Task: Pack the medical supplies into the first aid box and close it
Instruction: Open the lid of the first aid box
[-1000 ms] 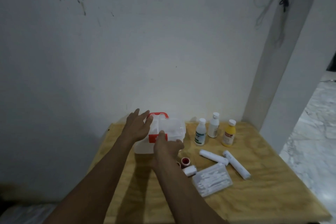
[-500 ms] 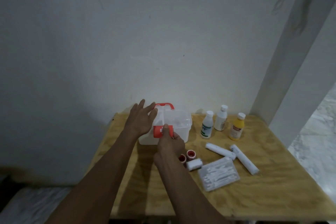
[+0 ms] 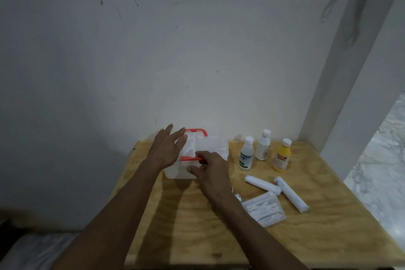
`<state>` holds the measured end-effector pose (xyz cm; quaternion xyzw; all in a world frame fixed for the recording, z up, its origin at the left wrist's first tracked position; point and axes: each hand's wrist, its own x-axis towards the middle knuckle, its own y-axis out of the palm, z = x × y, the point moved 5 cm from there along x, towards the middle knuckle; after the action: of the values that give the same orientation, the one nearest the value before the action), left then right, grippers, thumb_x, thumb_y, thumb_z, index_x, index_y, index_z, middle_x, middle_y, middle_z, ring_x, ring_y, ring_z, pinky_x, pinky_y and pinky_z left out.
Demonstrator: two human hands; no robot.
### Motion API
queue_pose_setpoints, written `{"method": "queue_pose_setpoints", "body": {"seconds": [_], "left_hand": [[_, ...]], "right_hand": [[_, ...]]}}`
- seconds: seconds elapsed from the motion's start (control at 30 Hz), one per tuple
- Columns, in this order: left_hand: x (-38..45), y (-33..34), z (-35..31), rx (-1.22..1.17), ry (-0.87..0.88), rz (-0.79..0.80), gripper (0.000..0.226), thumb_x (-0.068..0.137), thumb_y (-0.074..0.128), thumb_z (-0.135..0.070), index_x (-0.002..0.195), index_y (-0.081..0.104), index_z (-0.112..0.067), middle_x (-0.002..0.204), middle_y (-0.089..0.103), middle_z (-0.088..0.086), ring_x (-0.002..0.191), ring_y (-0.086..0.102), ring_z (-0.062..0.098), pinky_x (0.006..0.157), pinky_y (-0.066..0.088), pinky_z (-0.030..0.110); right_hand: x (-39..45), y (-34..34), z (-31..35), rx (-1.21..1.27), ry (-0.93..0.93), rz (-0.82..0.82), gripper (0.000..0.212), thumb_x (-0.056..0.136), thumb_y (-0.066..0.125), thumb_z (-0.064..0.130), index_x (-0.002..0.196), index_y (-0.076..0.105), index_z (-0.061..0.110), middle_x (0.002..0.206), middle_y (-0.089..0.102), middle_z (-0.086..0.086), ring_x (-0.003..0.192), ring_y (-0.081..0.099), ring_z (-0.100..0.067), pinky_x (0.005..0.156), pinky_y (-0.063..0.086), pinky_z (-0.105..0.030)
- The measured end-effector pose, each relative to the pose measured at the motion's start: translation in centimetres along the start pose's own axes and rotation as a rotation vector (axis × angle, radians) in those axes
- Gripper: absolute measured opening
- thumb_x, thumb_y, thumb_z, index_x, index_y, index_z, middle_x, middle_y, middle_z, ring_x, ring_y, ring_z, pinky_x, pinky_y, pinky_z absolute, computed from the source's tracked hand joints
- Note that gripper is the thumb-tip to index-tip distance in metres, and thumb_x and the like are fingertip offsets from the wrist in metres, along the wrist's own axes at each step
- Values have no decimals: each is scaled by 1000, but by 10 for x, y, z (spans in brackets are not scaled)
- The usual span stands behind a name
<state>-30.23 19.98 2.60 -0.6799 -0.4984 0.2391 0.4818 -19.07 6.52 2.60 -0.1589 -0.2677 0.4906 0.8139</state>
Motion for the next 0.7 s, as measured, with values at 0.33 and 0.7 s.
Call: {"method": "queue_pose_setpoints", "body": {"seconds": [0.33, 0.7], "left_hand": [[-5, -4, 2, -213, -25, -74, 59, 97, 30, -54, 150, 27, -28, 162, 21, 1, 149, 19, 23, 119, 17, 46], [-16, -6, 10, -709, -230, -215, 58, 97, 34, -55, 148, 28, -28, 157, 30, 4, 140, 36, 29, 111, 32, 49]], "right_hand": [[29, -23, 9, -466, -463, -66, 23, 85, 69, 42, 92, 79, 22, 104, 75, 1, 102, 64, -22, 84, 50, -40], [37, -25, 1, -233, -336, -31, 24, 89, 59, 49, 92, 69, 28, 91, 65, 7, 82, 53, -12, 88, 43, -44]]}}
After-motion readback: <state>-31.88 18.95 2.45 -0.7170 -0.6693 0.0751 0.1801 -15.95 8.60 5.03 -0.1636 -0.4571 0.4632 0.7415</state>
